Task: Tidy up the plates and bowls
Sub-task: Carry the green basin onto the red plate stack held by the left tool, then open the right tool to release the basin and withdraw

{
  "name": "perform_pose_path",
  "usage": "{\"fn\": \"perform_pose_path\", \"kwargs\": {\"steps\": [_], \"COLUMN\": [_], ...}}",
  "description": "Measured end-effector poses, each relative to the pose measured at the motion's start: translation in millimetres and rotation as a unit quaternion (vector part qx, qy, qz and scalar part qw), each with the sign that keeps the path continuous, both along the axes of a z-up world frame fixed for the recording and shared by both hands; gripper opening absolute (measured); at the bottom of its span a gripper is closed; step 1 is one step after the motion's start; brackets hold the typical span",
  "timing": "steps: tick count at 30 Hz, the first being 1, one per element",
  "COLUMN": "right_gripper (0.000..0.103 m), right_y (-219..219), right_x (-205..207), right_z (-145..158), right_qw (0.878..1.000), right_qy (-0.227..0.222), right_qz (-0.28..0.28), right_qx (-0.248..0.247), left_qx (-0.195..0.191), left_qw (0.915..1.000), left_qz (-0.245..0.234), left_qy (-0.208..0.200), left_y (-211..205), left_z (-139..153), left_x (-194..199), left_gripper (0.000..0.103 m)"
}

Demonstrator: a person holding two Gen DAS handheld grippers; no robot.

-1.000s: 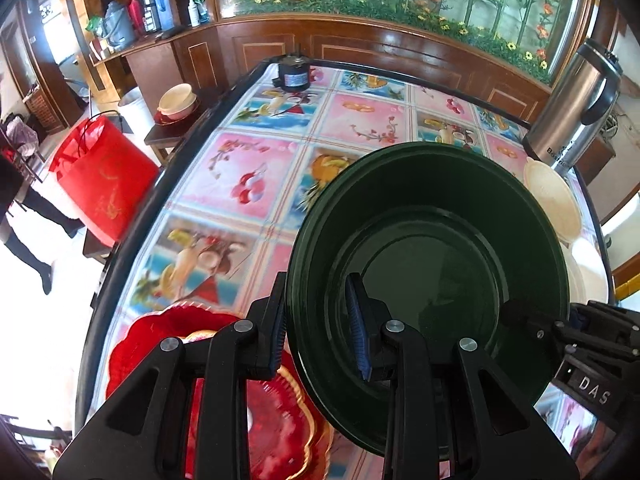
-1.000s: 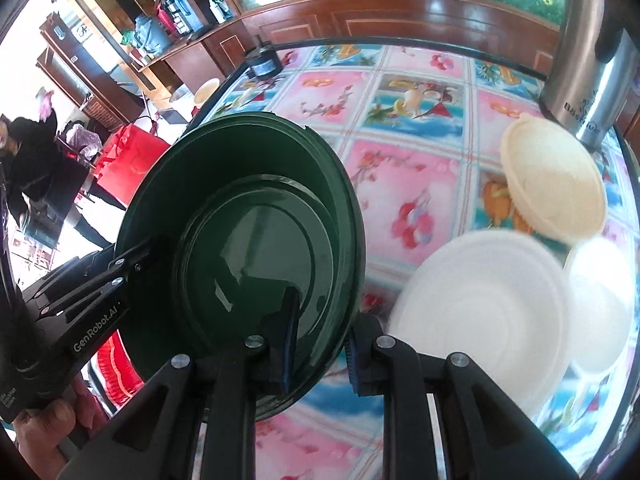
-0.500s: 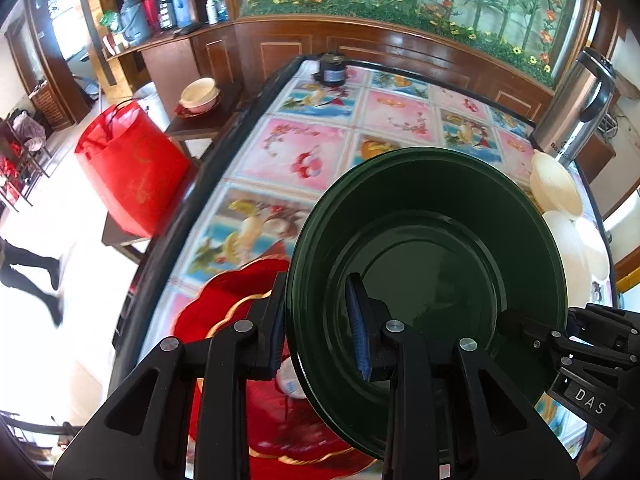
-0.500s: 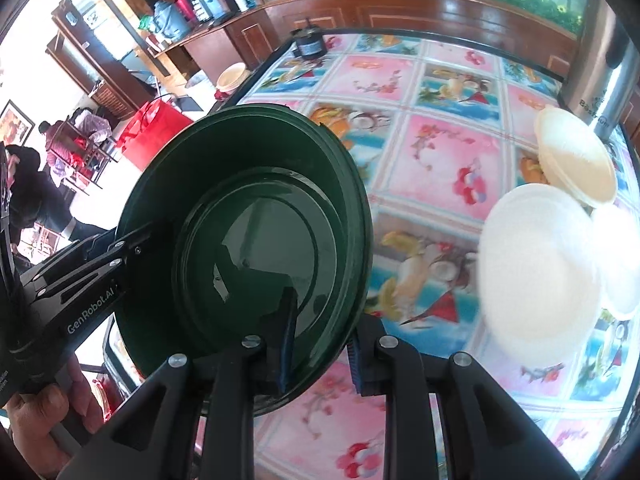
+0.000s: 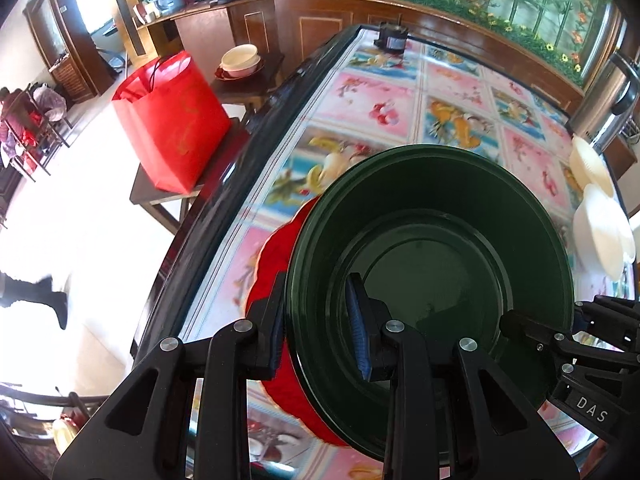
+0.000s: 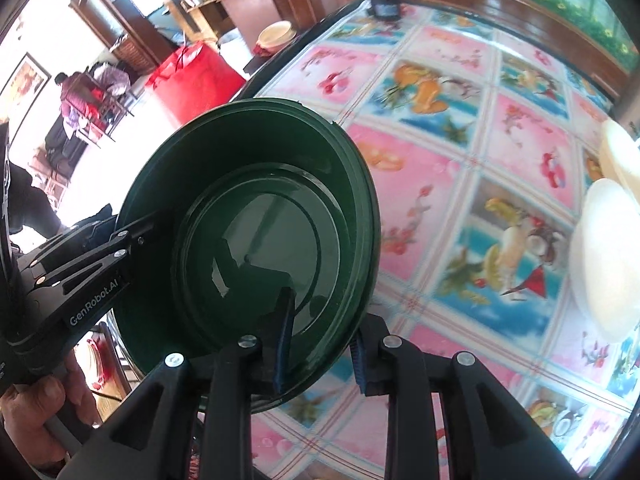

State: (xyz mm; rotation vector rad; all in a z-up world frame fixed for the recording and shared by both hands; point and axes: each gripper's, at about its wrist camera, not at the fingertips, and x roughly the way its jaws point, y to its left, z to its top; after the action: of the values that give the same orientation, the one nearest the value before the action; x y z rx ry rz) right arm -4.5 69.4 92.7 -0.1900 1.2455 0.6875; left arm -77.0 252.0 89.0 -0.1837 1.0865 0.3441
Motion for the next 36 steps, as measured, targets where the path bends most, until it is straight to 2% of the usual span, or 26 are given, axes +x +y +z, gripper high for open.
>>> {"fn": "perform_pose_path", "kwargs": {"steps": [6,16,17,19,24,30,32,33,34,36], "right_gripper": [0.027,0.031,0.032,0.048,0.067,0.067,0.067,0.068,0.071,0.073], "right_y": [10,24,24,25,25,9,1,-4,-8,-17], "right_x": [-8,-10,-11,-10,-13,-10,-10,-9,-9,-8], "right_z": [-18,-23,-23,-22,-12,2,7,11,13,17], "right_qw": [1.000,0.999,0.999,1.000,0.999,1.000,1.000,0.999,0.999,0.998], "right_qy": [0.015,0.006,0.003,0.005,-0.009,-0.015,-0.020,-0.026,-0.031,-0.038], "right_qz": [0.008,0.013,0.013,0.010,0.016,-0.003,-0.017,-0.025,-0.032,-0.049], "right_qx": [-0.015,-0.034,-0.033,-0.029,-0.027,-0.009,-0.001,0.006,0.012,0.021], "left_qx": [-0.004,0.002,0.001,0.001,0.004,0.009,0.013,0.013,0.012,0.008], "left_qw": [0.9998,0.9999,0.9999,1.0000,0.9999,0.9995,0.9992,0.9989,0.9986,0.9979], "left_qz": [0.006,0.005,0.005,0.008,0.016,0.018,0.017,0.015,0.013,0.001], "left_qy": [0.017,0.013,0.011,0.003,-0.002,-0.023,-0.034,-0.042,-0.050,-0.065], "left_y": [6,11,12,14,22,23,20,17,14,4], "left_z": [-20,-25,-24,-21,-16,2,11,16,21,32], "left_x": [-7,-9,-8,-8,-8,-11,-10,-9,-8,-5], "left_gripper": [0.028,0.028,0.028,0.028,0.028,0.029,0.041,0.058,0.064,0.064]}}
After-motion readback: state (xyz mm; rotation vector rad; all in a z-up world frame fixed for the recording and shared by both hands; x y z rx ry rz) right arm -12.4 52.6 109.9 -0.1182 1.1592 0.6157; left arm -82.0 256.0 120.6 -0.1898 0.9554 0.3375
